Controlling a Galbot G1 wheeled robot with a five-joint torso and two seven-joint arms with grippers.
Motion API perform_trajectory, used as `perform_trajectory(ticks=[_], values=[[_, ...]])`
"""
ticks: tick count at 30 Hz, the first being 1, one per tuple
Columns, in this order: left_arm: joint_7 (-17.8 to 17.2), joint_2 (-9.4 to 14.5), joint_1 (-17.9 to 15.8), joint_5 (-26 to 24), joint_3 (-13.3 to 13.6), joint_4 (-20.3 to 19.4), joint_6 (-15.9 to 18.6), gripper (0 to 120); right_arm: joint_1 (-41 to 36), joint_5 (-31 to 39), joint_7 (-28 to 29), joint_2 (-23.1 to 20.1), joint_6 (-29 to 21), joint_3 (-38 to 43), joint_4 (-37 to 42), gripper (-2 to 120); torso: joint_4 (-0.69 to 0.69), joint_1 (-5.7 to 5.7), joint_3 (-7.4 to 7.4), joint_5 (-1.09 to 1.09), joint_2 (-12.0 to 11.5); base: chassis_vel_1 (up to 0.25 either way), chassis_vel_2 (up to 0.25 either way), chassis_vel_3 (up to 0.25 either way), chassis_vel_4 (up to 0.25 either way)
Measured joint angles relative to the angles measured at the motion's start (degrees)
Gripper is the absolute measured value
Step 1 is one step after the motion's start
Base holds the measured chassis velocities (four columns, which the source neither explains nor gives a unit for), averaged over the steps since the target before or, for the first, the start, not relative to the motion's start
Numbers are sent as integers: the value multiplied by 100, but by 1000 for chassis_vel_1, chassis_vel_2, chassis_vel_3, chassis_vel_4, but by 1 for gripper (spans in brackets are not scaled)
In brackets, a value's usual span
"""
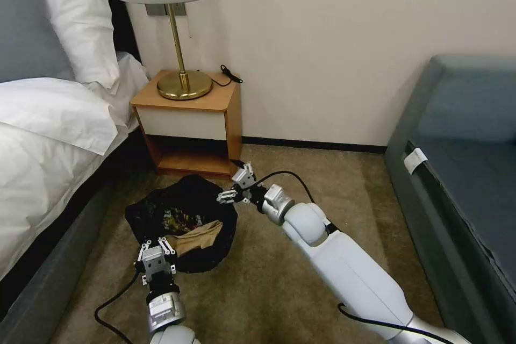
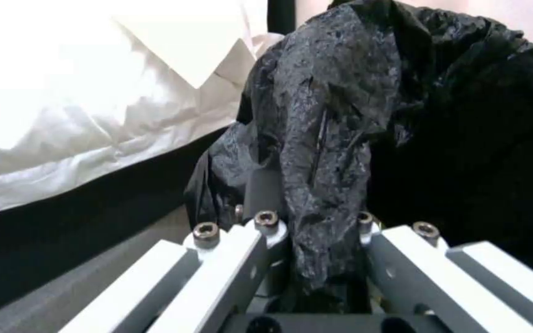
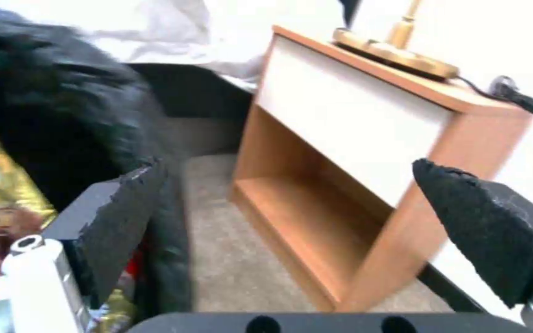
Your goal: Pick up the trash bin, then pick up the garbage on the floor and place it into the trash bin.
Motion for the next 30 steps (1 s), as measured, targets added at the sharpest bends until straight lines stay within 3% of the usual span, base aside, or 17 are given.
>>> perform_trajectory(ticks=[16,26,30], values=[[-22,35,-63,-18,-46,17,-1,3,-214,320,235,138,1,1037,-226,100,0,0,0,0,0,0,0,0,0],[-27,50,-69,-63,-74,-34,16,3,-429,570,754,294,2,1713,-630,100,0,0,0,0,0,0,0,0,0],[-51,45,-69,-94,-84,-15,9,3,-475,750,1327,308,-66,1888,-791,100,0,0,0,0,0,0,0,0,0]])
